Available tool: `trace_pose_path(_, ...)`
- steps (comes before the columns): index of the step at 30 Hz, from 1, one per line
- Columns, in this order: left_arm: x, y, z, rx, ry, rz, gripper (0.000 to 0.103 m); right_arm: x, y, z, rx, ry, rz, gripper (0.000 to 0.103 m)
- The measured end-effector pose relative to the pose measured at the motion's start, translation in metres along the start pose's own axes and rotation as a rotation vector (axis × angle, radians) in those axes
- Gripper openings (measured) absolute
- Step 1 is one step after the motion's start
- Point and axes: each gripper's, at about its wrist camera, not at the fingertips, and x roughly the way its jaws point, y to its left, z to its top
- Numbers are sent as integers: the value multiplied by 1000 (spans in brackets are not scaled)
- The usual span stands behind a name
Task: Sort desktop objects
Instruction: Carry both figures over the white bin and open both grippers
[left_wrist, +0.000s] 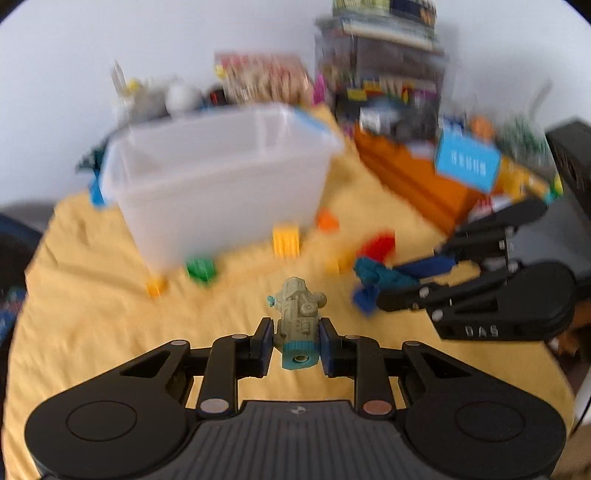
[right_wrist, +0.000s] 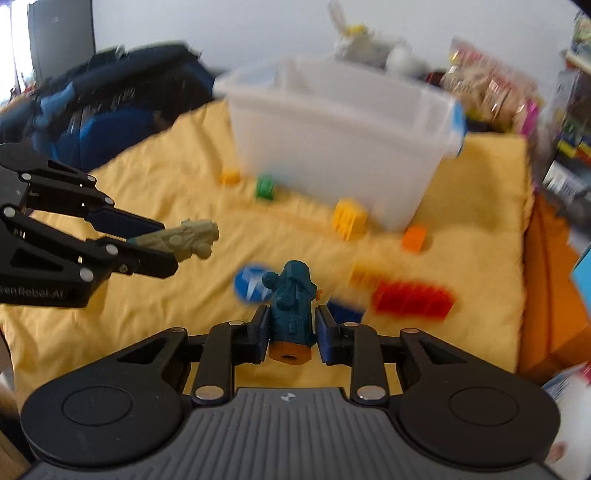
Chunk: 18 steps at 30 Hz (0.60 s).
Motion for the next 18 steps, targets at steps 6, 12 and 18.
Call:
trace_pose_path(6, -14, 21, 64, -20, -174, 76, 29, -16, -21, 42, 41, -128, -52, 29)
trace_pose_path(12, 30, 52, 129, -7, -247, 158, 29, 3, -52, 112, 106, -273, -128, 30)
trace_pose_path(18, 78, 67, 131, -19, -111, 117, 42, 39, -61, 127, 142, -243, -178, 51)
